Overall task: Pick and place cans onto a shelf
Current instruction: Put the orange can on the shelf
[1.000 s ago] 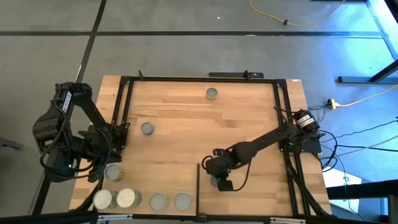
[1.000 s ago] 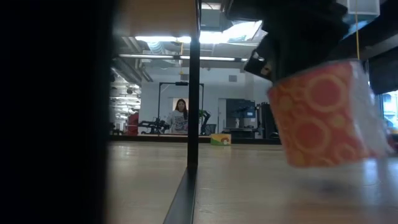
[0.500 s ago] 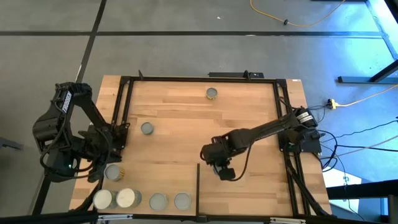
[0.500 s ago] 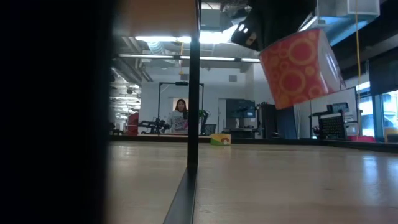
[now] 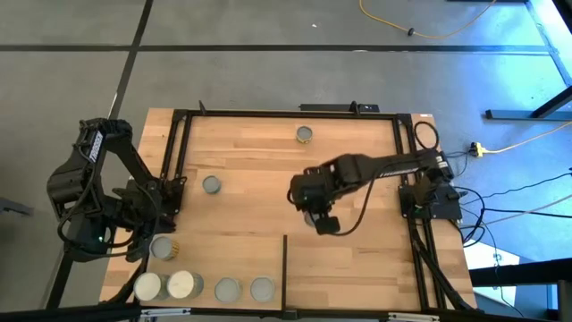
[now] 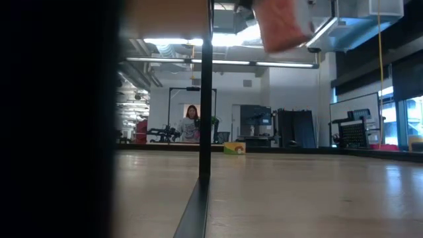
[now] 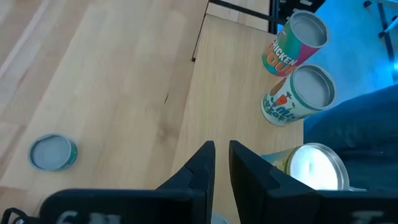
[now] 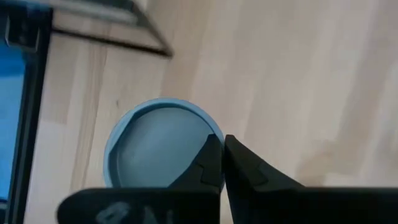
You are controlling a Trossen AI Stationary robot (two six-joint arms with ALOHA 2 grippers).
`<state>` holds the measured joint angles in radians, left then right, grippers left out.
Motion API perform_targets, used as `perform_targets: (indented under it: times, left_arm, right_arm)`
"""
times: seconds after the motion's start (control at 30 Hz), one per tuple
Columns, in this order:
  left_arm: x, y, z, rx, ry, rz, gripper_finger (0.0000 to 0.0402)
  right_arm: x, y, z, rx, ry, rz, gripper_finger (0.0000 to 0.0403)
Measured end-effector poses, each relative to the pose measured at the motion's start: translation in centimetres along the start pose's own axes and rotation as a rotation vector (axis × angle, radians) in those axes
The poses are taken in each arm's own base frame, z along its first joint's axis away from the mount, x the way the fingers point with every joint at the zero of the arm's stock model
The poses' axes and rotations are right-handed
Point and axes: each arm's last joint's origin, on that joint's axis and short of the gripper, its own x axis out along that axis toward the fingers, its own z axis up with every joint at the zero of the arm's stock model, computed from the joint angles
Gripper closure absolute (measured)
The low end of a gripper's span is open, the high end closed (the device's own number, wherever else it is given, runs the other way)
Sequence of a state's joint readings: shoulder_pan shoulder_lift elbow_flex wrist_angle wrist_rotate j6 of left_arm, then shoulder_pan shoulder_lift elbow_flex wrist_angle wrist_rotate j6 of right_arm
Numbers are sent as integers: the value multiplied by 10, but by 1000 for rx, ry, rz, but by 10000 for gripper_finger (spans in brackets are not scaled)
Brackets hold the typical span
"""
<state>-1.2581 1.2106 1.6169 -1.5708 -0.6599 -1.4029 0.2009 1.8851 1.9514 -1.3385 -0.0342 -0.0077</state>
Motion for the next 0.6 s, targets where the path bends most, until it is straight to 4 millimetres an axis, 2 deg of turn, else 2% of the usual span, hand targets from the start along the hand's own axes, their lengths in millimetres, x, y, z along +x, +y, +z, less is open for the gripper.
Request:
perform_targets:
  times: [0.23,0.43,0.6]
  left_arm:
    - [0,0,0,0,-7,2,360]
    - [0,0,1,0,-27,5,360]
    - [0,0,2,-1,-55,10,360]
  right_arm:
    - [-43,-25,9,109,-143,-73,397]
    - [-59,-35,19,143,-290,-99,397]
    - [-62,-41,32,213,-428,-91,397]
